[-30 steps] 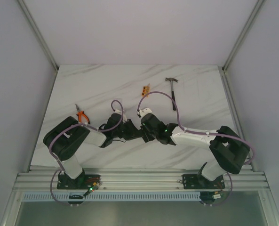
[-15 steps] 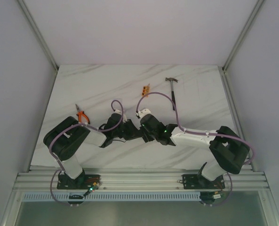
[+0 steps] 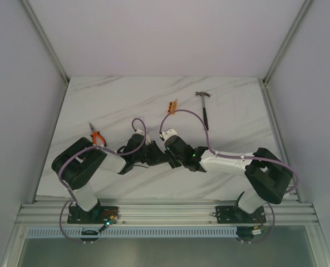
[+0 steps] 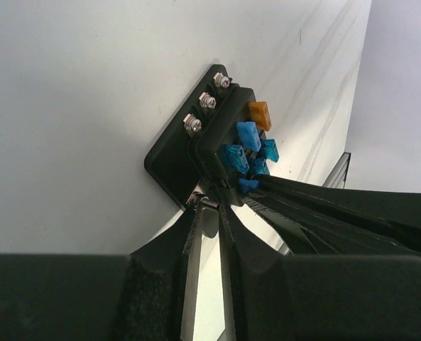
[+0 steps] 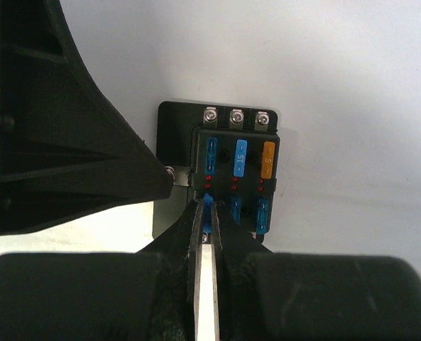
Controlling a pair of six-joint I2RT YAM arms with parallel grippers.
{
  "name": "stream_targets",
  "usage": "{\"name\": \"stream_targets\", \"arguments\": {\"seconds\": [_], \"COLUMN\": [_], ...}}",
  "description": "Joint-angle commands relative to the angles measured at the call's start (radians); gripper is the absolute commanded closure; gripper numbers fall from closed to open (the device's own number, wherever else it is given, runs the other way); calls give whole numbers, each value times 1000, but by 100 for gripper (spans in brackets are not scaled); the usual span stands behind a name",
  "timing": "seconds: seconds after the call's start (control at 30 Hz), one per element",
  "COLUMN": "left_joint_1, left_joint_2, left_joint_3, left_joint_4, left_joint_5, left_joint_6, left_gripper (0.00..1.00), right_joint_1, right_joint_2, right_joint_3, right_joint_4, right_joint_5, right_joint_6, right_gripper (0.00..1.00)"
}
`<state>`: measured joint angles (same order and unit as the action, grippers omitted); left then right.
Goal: Snap on the fuse box
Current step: Install the fuse at the fuse box base.
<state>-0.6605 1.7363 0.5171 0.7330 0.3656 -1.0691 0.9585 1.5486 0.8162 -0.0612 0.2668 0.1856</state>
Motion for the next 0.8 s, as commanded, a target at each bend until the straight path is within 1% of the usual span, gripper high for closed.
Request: {"name": "stream_targets", "arguments": {"seconds": [0.0,0.27,0.4,0.77], "left_joint_1": [-4,-4,-4,-4], "left_joint_2": [22,13,17,9], "left_joint_3": [19,17,18,22], "left_joint_4": [-8,-16,-17,-30], "left_joint_5": [4,-3,-4,-9], "left_joint_6": [1,4,4,9], "left_gripper": [76,76,76,76], "right_joint_1": [18,20,19,17], "right_joint_2": [40,54,31,-1], "right_joint_3": [26,24,17,65], "right_joint_4": [-6,-25,-29,-85], "right_joint_5": [10,32,20,17], "right_joint_6": [-7,6,17,30], "right_gripper": [100,100,88,70]}}
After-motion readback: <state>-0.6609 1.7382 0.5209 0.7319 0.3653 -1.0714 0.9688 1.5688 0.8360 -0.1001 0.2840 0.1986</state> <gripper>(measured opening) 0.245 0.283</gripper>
